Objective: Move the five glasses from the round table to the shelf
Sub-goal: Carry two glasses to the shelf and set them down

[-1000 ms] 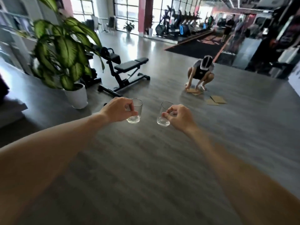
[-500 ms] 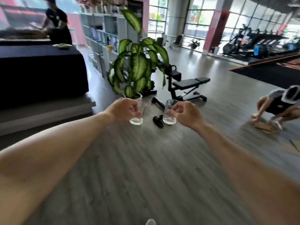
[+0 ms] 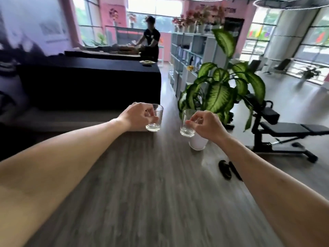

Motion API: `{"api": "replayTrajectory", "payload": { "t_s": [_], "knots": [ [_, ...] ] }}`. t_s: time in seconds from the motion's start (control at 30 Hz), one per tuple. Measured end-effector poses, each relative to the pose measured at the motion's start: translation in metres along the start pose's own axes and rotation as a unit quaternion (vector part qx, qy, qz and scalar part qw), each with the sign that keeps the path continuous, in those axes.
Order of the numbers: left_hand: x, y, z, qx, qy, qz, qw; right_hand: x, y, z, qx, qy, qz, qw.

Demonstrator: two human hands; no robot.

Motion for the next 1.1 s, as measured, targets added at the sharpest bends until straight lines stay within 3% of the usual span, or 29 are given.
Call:
{"api": "replayTrajectory", "payload": {
  "t_s": [0.37, 0.77, 1.1],
  "knots": [
    [-0.059, -0.119, 0.016, -0.027, 0.024, 0.081, 0.996, -0.135, -0.046, -0.087, -0.017, -0.054, 0.063, 0.996],
    [-0.208, -0.246, 0.014, -0.014, 0.013, 0.032, 0.999, -0.302, -0.075, -0.136, 0.011, -0.022, 0.043, 0.999],
    [-0.326, -0.318, -0.017, 0.008, -0.007, 0.0, 1.0, -0.42, -0.056, -0.168, 0.026, -0.003, 0.005, 1.0]
  ]
}}
Point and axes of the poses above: each hand's wrist, its own x-axis away from the middle knuckle, its own z-axis out of the back of the hand, y = z × x, the point moved 5 cm from there along -x, towards the middle knuckle, and after that the axes turned 14 degrees about -z, right-handed, at the moved point
